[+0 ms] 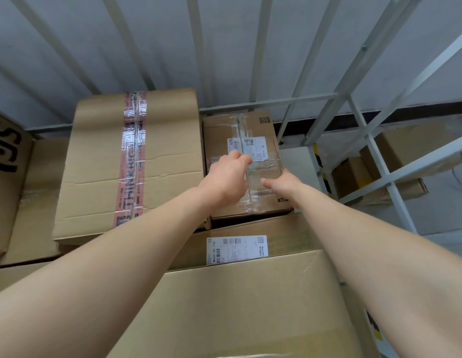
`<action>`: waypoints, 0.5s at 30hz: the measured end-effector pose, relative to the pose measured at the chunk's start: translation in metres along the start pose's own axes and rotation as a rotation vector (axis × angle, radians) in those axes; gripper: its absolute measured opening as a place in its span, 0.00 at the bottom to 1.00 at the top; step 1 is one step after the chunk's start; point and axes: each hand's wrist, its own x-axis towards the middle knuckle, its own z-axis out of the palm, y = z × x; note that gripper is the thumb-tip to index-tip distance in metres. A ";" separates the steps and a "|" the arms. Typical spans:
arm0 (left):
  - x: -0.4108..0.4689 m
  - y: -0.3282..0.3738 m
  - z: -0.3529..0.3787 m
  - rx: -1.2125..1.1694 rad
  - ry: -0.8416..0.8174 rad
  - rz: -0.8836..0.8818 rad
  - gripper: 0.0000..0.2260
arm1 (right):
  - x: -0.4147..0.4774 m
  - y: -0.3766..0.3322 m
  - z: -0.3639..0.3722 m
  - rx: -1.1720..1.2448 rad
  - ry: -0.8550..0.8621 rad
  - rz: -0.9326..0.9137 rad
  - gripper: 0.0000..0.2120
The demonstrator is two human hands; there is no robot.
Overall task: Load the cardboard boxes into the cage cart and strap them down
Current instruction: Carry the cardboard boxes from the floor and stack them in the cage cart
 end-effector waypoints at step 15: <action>-0.119 0.048 -0.149 0.709 0.311 0.054 0.24 | -0.227 -0.107 -0.100 -1.032 0.503 -0.745 0.37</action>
